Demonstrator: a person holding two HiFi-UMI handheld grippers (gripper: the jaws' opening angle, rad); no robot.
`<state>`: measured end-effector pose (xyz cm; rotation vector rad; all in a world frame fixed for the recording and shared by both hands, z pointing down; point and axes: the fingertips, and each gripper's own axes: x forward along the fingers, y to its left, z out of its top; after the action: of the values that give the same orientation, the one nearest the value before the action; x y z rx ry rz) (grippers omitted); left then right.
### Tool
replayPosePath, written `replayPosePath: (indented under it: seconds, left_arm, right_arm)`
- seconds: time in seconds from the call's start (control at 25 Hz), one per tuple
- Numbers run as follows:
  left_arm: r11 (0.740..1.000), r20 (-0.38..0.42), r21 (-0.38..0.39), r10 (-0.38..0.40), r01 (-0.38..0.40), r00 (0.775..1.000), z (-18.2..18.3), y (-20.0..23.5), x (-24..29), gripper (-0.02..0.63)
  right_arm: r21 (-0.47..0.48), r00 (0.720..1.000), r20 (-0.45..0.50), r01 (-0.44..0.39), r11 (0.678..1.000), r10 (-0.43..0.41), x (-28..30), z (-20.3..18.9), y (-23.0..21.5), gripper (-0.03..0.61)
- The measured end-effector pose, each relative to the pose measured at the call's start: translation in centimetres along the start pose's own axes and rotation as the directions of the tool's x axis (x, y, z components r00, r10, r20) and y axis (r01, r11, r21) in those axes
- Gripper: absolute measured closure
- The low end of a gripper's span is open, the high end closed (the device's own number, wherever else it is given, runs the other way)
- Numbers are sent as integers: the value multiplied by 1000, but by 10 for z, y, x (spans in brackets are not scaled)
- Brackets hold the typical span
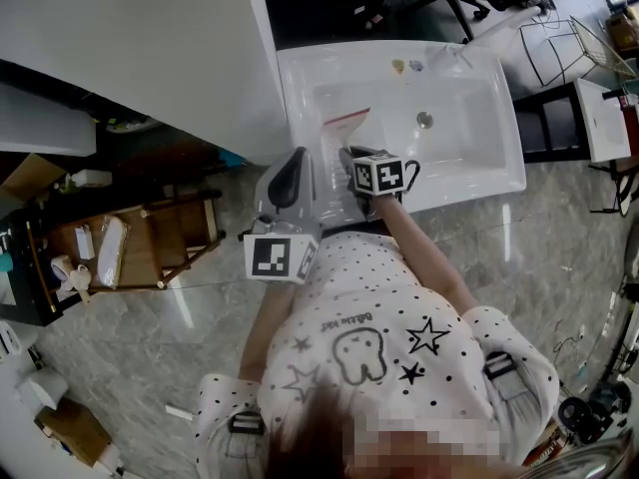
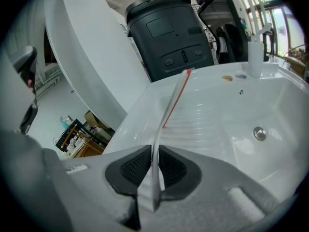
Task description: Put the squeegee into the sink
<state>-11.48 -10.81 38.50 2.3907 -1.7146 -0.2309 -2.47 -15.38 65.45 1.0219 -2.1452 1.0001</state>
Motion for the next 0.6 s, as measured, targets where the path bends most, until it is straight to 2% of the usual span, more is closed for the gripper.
replayPosePath:
  seconds: [0.6]
  left_arm:
    - [1000,2,-7,-5,5,1000,1,0,0,618]
  right_arm:
    - [17,999,-2,33,999,-33,-2,-1,-8,528]
